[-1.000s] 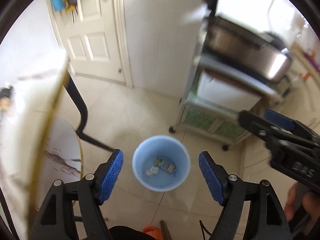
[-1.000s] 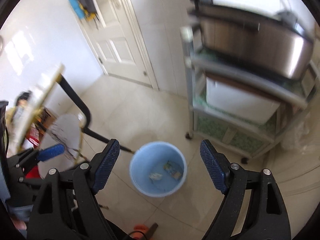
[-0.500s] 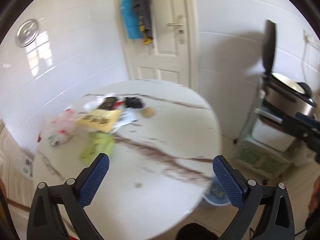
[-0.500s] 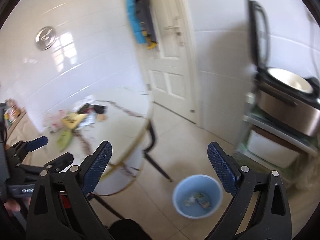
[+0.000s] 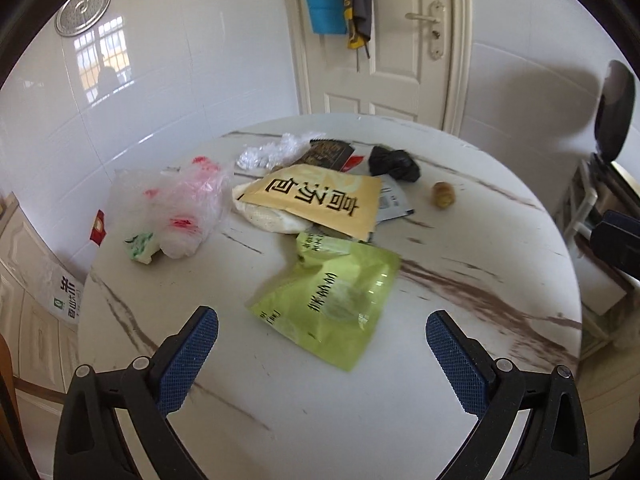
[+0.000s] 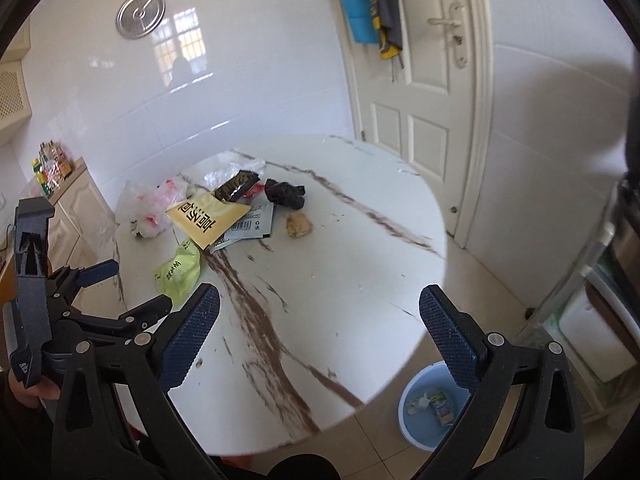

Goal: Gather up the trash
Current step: 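Return both tools to the table, then grasp the brown bread ball with the right tool while the left grasps the green bag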

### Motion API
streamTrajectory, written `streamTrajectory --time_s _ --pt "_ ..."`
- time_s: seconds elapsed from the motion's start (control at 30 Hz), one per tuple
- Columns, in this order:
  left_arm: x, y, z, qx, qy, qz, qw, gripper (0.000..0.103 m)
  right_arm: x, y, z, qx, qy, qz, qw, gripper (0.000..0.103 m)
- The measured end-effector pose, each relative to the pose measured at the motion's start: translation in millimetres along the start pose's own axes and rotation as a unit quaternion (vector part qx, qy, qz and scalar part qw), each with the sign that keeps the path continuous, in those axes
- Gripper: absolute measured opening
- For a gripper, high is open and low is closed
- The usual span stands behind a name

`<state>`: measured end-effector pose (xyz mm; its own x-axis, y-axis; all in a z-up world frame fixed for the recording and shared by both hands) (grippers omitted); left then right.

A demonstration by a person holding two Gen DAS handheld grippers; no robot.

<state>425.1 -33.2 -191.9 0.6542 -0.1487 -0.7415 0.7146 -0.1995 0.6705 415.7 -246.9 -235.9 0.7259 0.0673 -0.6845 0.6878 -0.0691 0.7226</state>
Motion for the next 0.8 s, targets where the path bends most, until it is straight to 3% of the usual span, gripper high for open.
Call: streamTrajectory --time_s 0.33,0.4,0.47,0.63,0.73,0.77,0.8 --pt "66 24 -22 0.002 -0.008 -0.044 0.9990 0.101 89 33 -13 -0.051 -0.001 -0.052 0.997 0.100" --pt "70 25 -27 -0.008 -0.022 -0.044 0.9987 0.096 103 36 -16 -0.062 -0.007 -0.059 0.996 0.100" --pt "71 25 -34 -0.021 -0.041 -0.044 0.9980 0.079 117 39 -18 -0.069 -0.002 -0.067 0.995 0.095" --pt "71 24 -47 -0.028 -0.040 -0.043 0.9979 0.068 142 43 -25 -0.086 -0.003 -0.082 0.993 0.083" --pt "69 23 -53 -0.037 -0.043 -0.039 0.9976 0.064 154 44 -27 -0.090 -0.002 -0.095 0.991 0.069" --pt "68 22 -53 -0.039 -0.047 -0.036 0.9974 0.053 155 45 -27 -0.093 -0.008 -0.095 0.991 0.065" --pt "66 22 -53 -0.041 -0.049 -0.033 0.9974 0.051 156 45 -27 -0.097 -0.014 -0.095 0.991 0.063"
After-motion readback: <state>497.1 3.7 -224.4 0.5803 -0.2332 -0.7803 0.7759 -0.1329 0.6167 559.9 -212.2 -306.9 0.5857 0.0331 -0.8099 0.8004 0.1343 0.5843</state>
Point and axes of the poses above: each gripper's, at about its wrist camera, not at the fingertips, and x roughly the way its jaws point, z to its right, y to its top, the point moved 3 cm from there along x, roughly the way its jaws point, and after that the axes turned 3 degrees about -y, right-handed, at the moved point
